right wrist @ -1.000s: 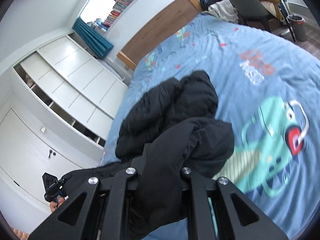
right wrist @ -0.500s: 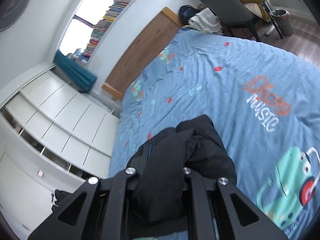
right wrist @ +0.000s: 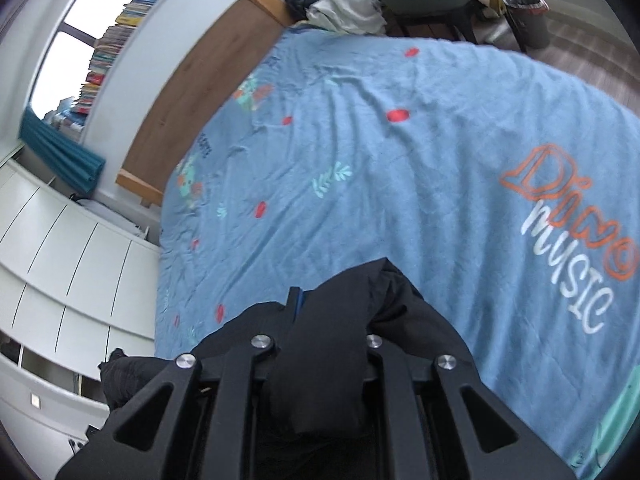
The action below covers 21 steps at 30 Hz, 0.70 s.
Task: Fold large clothes
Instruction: 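Lift the side edge with both grippers and fold it over the coat, then lower the folded edge onto the coat and open both grippers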
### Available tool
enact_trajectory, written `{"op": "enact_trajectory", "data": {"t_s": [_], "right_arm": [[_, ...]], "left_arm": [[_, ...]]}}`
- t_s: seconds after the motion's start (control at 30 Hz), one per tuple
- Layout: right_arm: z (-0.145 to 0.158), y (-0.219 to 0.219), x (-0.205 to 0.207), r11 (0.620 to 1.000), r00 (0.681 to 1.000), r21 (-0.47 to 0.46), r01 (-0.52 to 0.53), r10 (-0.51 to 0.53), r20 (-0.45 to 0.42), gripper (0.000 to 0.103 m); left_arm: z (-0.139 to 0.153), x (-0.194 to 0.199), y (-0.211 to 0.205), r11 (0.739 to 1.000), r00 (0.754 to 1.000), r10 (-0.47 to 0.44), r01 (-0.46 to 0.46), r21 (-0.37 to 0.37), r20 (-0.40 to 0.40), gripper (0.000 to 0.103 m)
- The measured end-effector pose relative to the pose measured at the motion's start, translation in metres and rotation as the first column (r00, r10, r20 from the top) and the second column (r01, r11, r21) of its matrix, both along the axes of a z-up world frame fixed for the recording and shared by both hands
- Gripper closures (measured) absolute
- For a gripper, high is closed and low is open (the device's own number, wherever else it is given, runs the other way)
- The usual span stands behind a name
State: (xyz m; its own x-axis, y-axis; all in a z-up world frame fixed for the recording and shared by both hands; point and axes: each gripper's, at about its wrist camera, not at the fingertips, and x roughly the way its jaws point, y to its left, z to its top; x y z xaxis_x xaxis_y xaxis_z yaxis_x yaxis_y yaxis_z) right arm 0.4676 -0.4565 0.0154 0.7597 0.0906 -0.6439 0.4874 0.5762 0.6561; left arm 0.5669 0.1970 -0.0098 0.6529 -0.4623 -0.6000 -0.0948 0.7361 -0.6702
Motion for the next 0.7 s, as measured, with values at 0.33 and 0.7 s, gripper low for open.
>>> {"op": "enact_trajectory", "data": {"t_s": [0.33,0.7], "right_arm": [[-0.079,-0.025,0.045,0.982,0.999,0.186,0.039,-0.036,-0.022,0.083],[-0.041,-0.050,0.023,0.958,0.987,0.280,0.056,-0.095,0.127,0.030]], "left_arm": [[-0.051,0.037,-0.009,0.999,0.997,-0.021,0.018,-0.050,-0.075,0.087],[-0.002,0.033,0.011,0.977,0.998,0.059,-0.063,-0.204,-0.022,0.053]]}}
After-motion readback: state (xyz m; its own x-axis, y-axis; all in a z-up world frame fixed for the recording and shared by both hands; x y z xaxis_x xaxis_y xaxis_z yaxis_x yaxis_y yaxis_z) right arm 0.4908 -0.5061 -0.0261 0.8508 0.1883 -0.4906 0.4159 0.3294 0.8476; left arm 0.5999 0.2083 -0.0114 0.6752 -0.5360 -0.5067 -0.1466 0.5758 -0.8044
